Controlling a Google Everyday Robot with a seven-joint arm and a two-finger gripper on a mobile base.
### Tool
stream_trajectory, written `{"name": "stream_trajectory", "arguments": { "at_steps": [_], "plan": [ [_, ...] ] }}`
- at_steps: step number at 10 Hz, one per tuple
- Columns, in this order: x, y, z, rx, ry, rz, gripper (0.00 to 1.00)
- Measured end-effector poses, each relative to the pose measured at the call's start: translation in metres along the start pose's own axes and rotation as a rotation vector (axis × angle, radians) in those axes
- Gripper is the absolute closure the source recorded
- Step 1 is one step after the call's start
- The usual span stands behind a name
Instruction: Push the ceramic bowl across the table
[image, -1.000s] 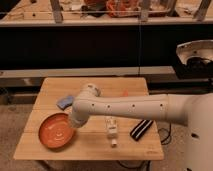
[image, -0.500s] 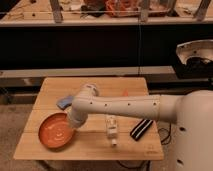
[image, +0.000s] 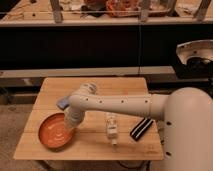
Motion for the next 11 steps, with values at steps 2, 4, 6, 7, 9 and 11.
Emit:
{"name": "stream_trajectory", "arguments": {
  "at_steps": [2,4,6,7,9,11],
  "plan": [
    [0.004,-0.011,0.006,-0.022,-0.003,-0.011,0.99],
    [0.009,-0.019,0.010,-0.041,-0.004,-0.011,0.99],
    [0.016,-0.027,0.012,-0.055,-0.005,0.008,0.99],
    [0.018,-0.031,0.013,-0.058,-0.009,0.012,0.99],
    [0.033,-0.028,0.009,-0.059,-0.018,0.039,0.99],
    [0.056,-0.018,0.004,-0.066,-0.029,0.071,0.99]
  ]
}}
